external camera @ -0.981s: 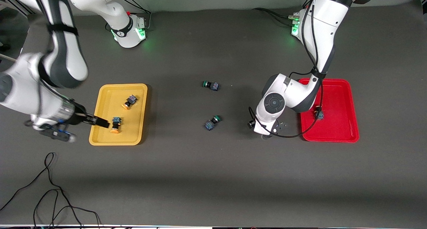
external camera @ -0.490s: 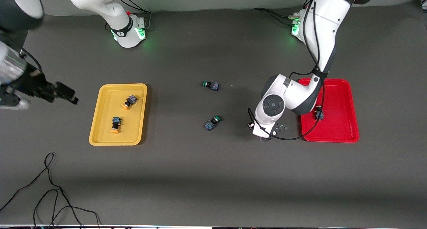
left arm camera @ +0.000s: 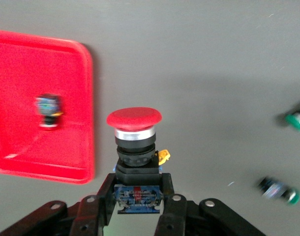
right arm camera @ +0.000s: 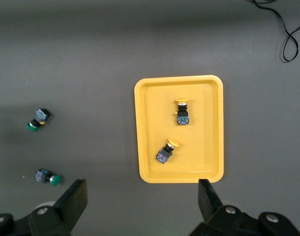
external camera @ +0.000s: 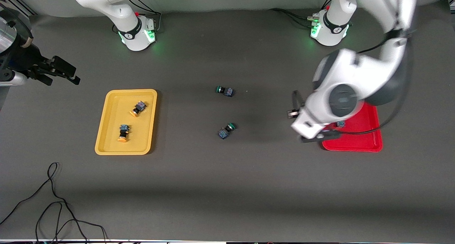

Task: Place red and yellow buttons in trays
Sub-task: 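Carry the red button to the red tray while the right gripper withdraws, then lower the red button into the red tray and open the left gripper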

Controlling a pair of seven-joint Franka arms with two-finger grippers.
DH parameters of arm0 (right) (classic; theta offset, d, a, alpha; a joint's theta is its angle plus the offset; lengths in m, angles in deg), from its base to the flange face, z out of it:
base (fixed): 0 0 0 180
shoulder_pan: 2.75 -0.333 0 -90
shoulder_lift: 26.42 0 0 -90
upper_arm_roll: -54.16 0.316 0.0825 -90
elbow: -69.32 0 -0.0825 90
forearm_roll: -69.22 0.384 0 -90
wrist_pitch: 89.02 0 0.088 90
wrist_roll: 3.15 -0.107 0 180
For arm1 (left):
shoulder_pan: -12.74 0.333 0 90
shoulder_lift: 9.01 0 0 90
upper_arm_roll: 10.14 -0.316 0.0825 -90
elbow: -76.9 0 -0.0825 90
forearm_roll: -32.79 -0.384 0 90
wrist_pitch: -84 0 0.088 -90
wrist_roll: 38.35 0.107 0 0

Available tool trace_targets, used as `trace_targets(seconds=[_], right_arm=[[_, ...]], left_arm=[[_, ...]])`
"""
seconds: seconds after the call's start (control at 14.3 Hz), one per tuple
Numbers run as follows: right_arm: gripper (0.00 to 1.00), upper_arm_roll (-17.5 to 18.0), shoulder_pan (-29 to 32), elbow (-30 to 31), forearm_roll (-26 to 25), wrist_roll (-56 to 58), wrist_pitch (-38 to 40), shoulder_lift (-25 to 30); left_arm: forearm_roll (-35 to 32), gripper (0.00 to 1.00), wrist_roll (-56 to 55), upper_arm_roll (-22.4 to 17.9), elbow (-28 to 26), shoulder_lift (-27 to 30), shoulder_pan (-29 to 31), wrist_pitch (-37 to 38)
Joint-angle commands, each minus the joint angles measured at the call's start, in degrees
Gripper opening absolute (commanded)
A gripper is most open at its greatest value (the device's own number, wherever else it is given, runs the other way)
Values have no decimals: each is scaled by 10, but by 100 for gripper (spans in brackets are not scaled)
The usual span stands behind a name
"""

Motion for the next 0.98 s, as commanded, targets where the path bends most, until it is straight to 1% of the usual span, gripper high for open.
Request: trace_targets(seconds=[0.0, 0.07, 0.14, 0.21, 0.28, 0.42, 0.49, 0.56, 0.63, 0.7, 0.77, 0.84, 0.91], right_arm=[[100, 33, 53, 1, -11, 57, 17, 1], [100, 72, 102, 2, -11, 65, 41, -2], [100, 99, 130, 2, -11, 66, 49, -1], [100, 105, 136, 1, -11, 65, 49, 0], [100, 104, 136, 1, -11, 64, 42, 0], [100, 104, 137, 4, -11, 53, 11, 0], [100, 104, 138, 4, -11, 37, 4, 0], [100, 104, 138, 4, -11, 25, 2, 0], [100, 104, 138, 6, -12, 24, 1, 0], [100, 104, 137, 7, -12, 24, -1, 1], [100, 105, 136, 11, -12, 23, -6, -1], [100, 106, 135, 12, -12, 24, -10, -5], [100, 107, 134, 13, -12, 23, -14, -6]], left_arm=[[1, 6, 154, 0, -100, 69, 97, -6], [-19, 6, 206, 0, -125, 79, 131, -13], [-45, 6, 238, 0, -139, 79, 158, -24], [-61, 6, 255, 0, -161, 75, 178, -51], [-75, 6, 267, 0, -197, 74, 195, -98], [-96, 6, 283, -1, -294, 72, 225, -223], [-105, 7, 288, -1, -330, 59, 233, -269], [-121, 8, 289, -1, -354, 44, 235, -304], [-126, 8, 289, -2, -368, 26, 241, -333], [-128, 8, 290, -2, -369, 10, 245, -348], [-133, 13, 290, -1, -369, 0, 249, -353], [-134, 39, 290, -1, -365, 0, 251, -351], [-134, 97, 290, -1, -358, 4, 251, -342]])
